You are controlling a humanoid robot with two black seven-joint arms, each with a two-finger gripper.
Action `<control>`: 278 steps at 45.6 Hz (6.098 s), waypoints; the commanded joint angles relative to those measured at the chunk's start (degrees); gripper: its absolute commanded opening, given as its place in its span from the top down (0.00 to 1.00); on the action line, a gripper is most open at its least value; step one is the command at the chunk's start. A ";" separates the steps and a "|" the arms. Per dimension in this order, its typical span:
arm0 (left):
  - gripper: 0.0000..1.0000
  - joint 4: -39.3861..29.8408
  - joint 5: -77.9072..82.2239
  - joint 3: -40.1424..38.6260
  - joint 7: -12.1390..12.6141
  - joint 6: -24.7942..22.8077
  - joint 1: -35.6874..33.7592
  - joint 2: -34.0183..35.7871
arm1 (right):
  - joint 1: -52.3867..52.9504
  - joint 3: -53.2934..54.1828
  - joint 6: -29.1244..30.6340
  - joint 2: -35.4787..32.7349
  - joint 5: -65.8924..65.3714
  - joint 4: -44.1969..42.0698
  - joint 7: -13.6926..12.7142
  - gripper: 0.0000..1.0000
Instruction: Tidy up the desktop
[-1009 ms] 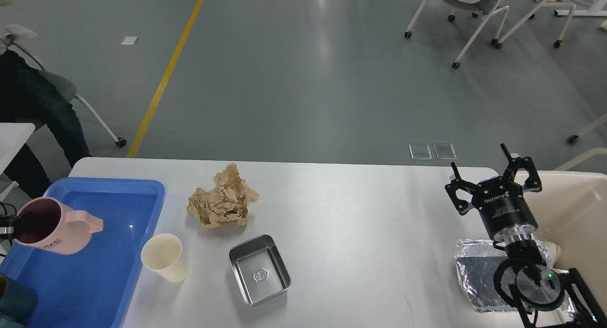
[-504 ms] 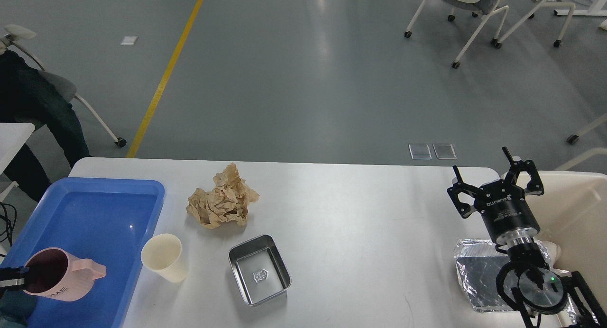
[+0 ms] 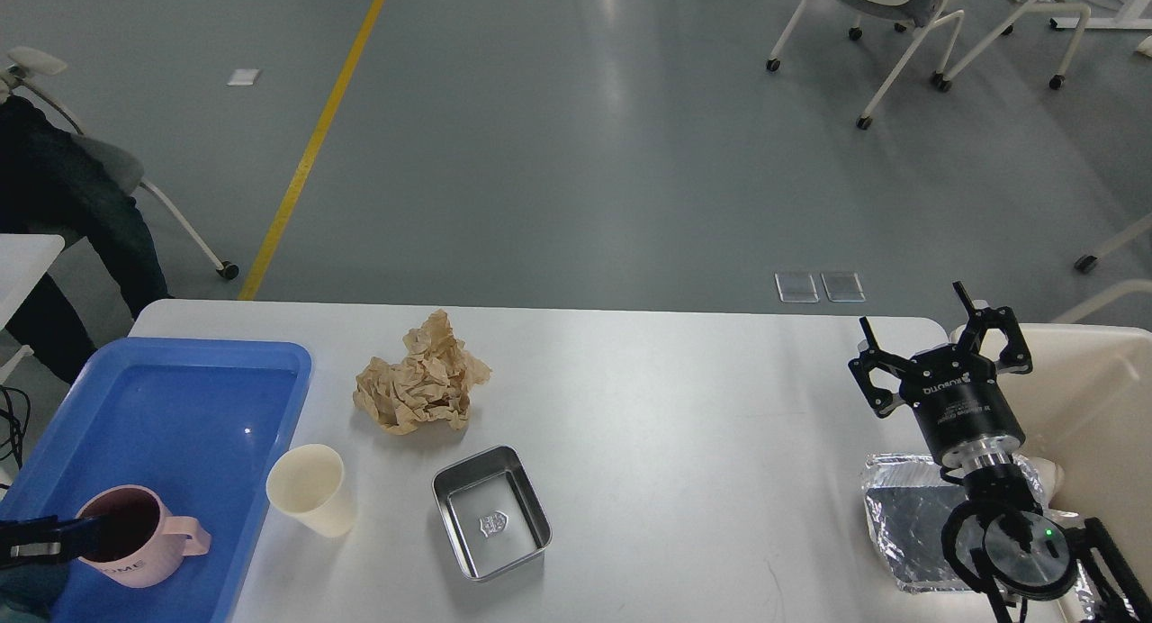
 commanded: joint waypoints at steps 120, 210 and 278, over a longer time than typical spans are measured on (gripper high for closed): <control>0.44 20.37 33.71 4.24 4.93 -23.03 -21.28 -56.53 | -1.21 3.52 0.23 -0.73 -1.75 0.36 0.01 0.00; 0.01 5.70 14.90 -16.59 4.94 -32.43 -40.26 -39.32 | -2.00 2.99 -0.03 -0.64 -1.93 3.17 0.89 0.00; 0.01 16.66 5.85 -11.06 5.99 -22.59 -32.97 -38.41 | -2.35 0.79 -0.12 -0.73 -2.11 3.00 0.89 0.00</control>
